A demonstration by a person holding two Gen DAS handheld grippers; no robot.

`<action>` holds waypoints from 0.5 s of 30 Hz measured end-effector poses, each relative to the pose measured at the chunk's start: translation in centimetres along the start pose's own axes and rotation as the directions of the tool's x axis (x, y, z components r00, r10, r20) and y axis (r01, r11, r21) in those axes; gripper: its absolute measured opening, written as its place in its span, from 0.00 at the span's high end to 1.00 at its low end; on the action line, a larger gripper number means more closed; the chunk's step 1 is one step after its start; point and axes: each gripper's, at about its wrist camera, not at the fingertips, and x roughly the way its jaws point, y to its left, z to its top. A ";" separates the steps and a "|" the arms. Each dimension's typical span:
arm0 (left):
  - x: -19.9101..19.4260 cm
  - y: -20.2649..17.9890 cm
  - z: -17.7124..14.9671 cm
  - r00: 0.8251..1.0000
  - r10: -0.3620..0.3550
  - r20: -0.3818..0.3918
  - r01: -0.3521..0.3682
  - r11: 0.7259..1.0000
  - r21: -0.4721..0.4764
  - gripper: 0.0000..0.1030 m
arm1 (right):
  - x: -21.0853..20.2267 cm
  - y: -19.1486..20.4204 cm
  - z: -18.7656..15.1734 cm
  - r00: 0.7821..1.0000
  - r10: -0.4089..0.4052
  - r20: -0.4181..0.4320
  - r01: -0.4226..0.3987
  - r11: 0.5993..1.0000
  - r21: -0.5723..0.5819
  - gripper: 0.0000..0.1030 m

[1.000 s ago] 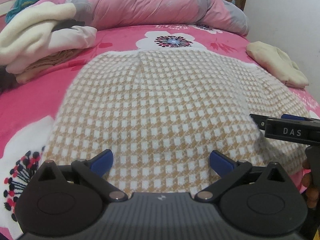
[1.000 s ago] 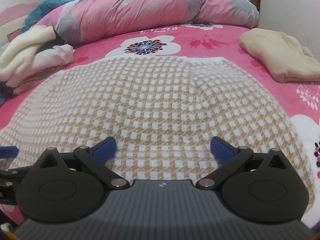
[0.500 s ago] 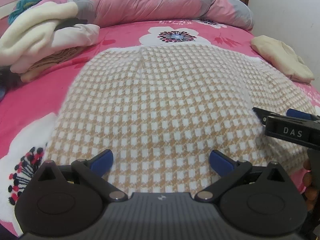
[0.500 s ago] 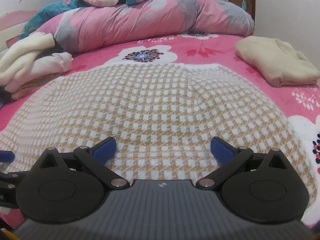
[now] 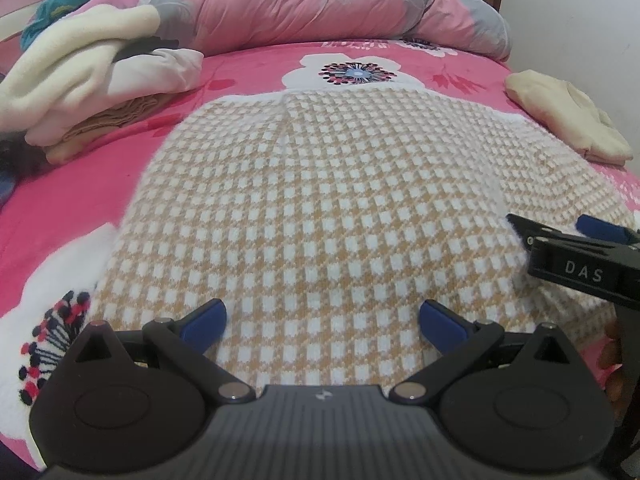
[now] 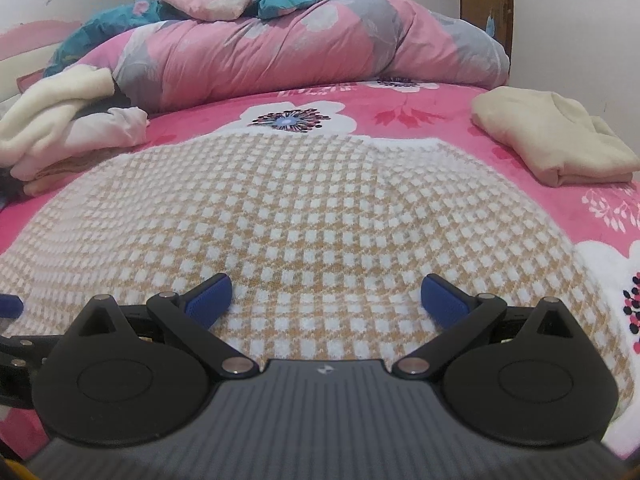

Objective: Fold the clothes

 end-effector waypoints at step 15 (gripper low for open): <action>-0.1 0.4 -0.9 0.997 -0.032 0.067 0.033 0.999 -0.004 0.00 | -1.3 -2.7 -0.2 0.986 0.156 0.051 -0.161 0.982 0.103 0.01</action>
